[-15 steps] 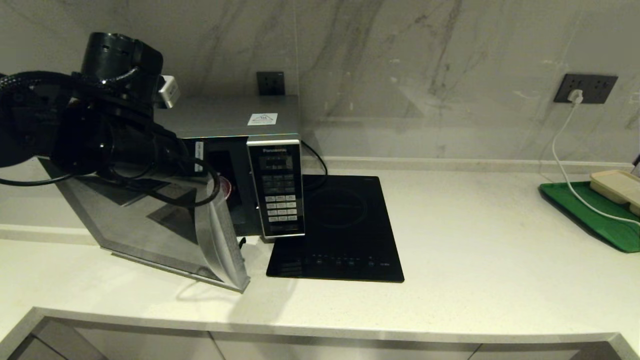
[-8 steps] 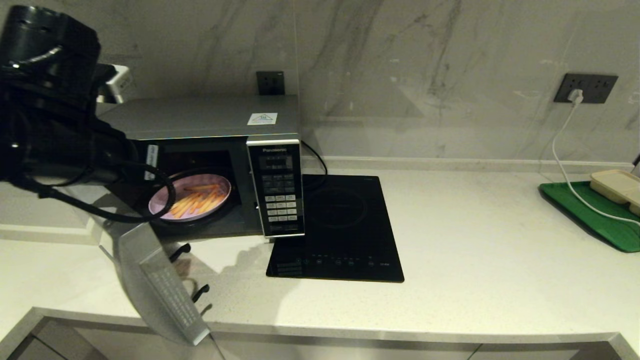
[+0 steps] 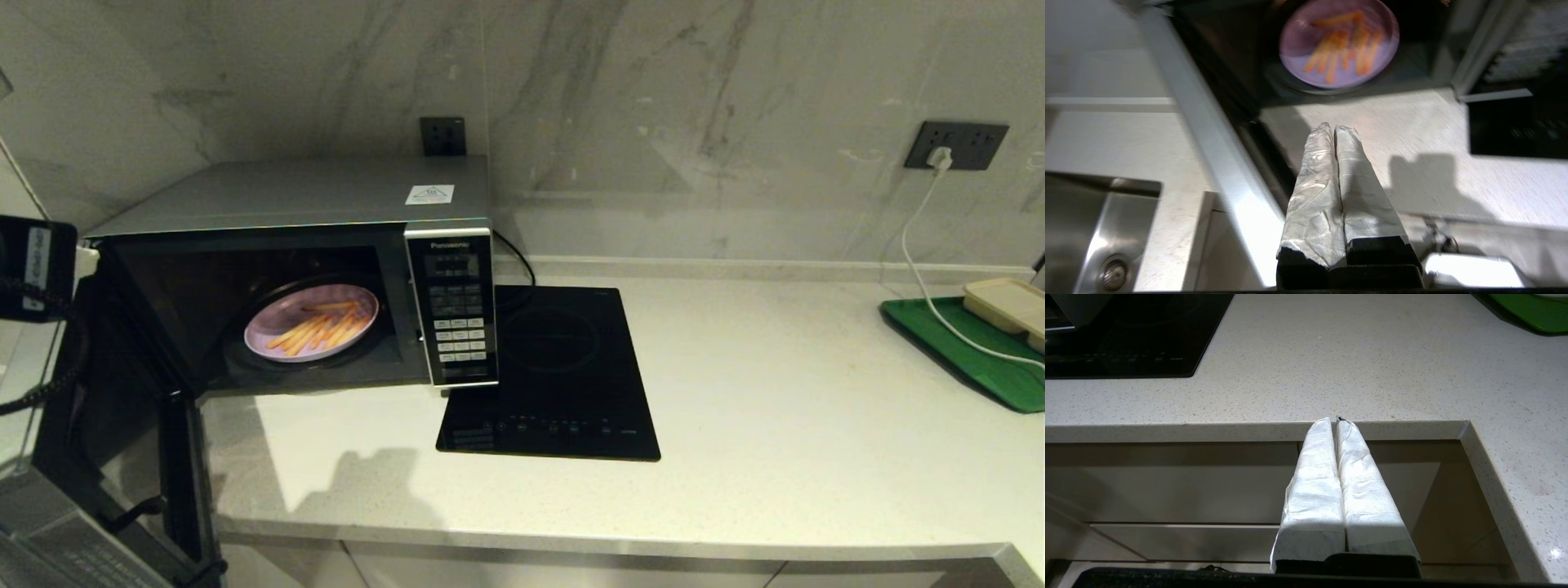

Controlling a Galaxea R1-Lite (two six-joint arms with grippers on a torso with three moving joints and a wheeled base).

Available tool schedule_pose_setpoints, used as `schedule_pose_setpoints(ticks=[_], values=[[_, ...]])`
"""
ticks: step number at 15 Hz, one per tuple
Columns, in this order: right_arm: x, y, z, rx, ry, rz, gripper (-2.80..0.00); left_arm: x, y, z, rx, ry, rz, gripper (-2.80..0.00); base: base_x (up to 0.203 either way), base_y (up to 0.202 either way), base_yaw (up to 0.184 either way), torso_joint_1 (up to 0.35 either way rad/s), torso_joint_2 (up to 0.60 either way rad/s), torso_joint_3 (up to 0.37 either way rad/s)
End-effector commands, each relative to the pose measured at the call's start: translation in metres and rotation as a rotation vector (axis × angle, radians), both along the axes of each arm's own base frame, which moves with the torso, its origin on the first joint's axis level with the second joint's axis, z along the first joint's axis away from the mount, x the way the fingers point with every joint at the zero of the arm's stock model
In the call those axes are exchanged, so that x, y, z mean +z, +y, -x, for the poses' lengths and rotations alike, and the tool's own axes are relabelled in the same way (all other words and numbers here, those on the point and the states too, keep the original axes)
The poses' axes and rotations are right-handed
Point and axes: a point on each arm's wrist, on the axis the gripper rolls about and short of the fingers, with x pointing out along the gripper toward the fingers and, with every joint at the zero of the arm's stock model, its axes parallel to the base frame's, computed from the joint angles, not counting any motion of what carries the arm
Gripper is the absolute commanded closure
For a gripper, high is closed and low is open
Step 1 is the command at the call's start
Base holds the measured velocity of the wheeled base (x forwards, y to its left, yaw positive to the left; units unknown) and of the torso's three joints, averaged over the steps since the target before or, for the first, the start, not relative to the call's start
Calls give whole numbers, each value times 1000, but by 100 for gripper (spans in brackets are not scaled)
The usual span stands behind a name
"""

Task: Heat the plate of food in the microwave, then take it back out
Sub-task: Open the microwave oven

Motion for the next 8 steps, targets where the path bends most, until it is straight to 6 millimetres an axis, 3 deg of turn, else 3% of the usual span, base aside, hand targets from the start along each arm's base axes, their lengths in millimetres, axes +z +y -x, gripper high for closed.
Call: schedule_pose_setpoints(ticks=[1, 8], values=[[0, 0, 0, 0, 2, -1, 0, -16, -2, 10, -72, 54, 9, 0, 0, 0, 0, 0, 0, 0], [0, 0, 0, 0, 2, -1, 0, -80, -8, 10, -151, 306, -93, 0, 0, 0, 0, 0, 0, 0]])
